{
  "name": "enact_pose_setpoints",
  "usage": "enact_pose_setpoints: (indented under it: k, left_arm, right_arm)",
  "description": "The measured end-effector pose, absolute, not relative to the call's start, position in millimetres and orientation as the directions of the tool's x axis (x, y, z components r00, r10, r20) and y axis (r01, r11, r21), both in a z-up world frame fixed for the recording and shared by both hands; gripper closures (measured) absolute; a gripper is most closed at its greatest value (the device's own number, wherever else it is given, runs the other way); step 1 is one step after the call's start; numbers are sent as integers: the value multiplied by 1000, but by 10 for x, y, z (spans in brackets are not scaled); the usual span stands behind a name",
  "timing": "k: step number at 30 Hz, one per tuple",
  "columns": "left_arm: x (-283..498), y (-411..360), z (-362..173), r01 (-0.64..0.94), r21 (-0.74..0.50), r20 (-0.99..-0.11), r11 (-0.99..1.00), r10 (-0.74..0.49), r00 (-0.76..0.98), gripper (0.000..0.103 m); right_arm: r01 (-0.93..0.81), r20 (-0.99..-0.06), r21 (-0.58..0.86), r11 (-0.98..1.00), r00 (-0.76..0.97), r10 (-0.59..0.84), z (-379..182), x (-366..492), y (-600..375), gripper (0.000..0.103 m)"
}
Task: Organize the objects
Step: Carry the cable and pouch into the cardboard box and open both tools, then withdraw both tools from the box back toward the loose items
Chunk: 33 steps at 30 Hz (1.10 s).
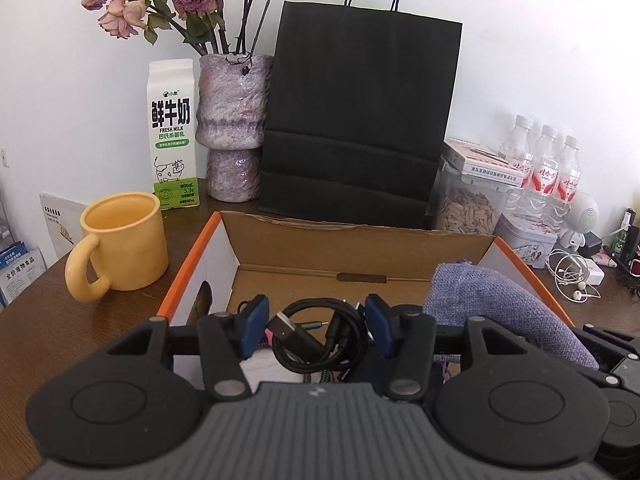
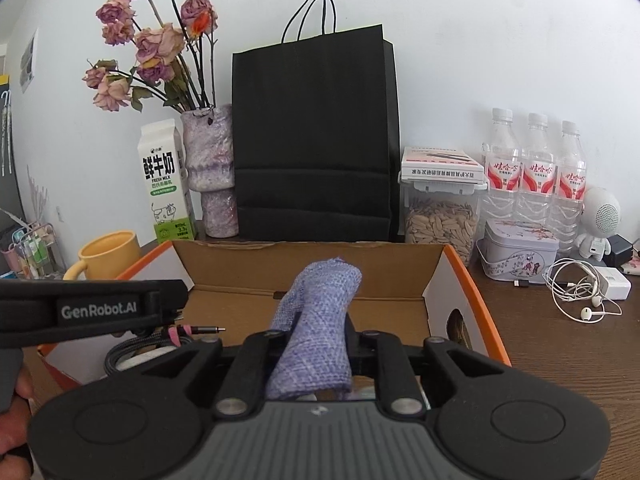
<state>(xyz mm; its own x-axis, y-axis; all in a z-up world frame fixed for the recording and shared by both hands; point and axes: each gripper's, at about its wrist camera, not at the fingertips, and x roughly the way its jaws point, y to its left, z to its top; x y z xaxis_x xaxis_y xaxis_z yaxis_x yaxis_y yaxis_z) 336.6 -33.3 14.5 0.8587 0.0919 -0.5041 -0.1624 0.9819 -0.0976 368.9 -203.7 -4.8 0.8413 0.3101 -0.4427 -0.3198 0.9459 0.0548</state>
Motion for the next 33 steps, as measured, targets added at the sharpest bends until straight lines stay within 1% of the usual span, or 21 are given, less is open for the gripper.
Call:
enact_pose_setpoints:
  k: [1,2,3,4,5,6,7,11,18,33]
  left_arm:
    - [3365,-333,137,-164,-101,-506,981,91,857,42]
    - [3364,-331,136,-166,-102,-507,981,92,857,29]
    - [3360,-333,140,-171,-100,-505,980,98,857,11]
    - [3351,-335,147,-178,-97,-498,979,107,861,2]
    - [3335,-337,156,-186,-94,-485,978,119,867,0]
    - [3329,-338,165,-188,-93,-479,978,122,869,0]
    - [3328,-337,166,-186,-95,-481,978,118,869,0]
    - [3350,-332,154,-190,-100,-497,977,116,860,0]
    - [3313,-331,190,-186,-114,-491,976,107,864,0]
    - [2882,-410,295,-155,-114,-442,981,89,893,0]
  right_arm:
    - [-312,-447,46,949,843,299,-51,3686,-2034,80]
    - [-305,-452,41,951,844,290,-55,3688,-2031,73]
    - [-294,-451,37,955,848,279,-54,3683,-2037,53]
    - [-286,-446,33,958,853,271,-52,3676,-2043,30]
    - [-283,-442,28,959,857,266,-50,3668,-2042,21]
    - [-281,-438,22,960,860,262,-47,3661,-2044,8]
    - [-277,-439,18,961,861,257,-42,3660,-2045,3]
    - [-276,-449,17,961,857,254,-44,3661,-2042,2]
    - [-276,-435,26,961,862,260,-4,3617,-2060,0]
    - [-298,-370,4,955,886,278,164,3241,-2168,0]
